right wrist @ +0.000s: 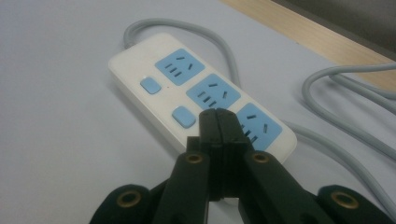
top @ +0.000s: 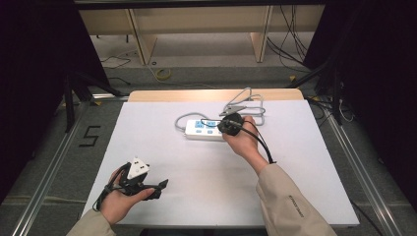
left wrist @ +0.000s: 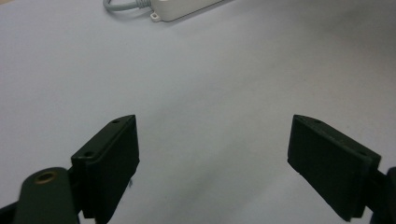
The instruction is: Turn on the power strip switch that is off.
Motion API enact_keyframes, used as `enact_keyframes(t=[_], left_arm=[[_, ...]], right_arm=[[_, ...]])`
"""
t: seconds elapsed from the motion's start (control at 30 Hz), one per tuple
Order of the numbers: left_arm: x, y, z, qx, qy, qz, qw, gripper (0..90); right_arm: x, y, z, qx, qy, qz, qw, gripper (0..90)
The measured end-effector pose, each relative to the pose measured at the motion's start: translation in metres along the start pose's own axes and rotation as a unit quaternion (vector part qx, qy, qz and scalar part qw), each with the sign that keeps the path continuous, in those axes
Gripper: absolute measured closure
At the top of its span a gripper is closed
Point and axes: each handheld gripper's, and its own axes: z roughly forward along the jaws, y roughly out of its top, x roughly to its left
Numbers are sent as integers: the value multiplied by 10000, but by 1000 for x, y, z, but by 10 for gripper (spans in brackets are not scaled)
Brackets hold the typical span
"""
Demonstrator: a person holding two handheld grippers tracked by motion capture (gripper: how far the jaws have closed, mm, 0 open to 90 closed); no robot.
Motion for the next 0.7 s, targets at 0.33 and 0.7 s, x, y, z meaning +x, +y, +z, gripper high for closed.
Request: enact_keyframes(t=[0.33, 0.7], left_arm=[[0, 0, 0, 4, -5, 5, 10000, 163], [0, 0, 0, -2, -15, 22, 10000, 163]], right_arm=[[1, 5, 8, 82, 19, -13, 10000, 900], [4, 6, 21, 186, 50, -41, 9998, 900]])
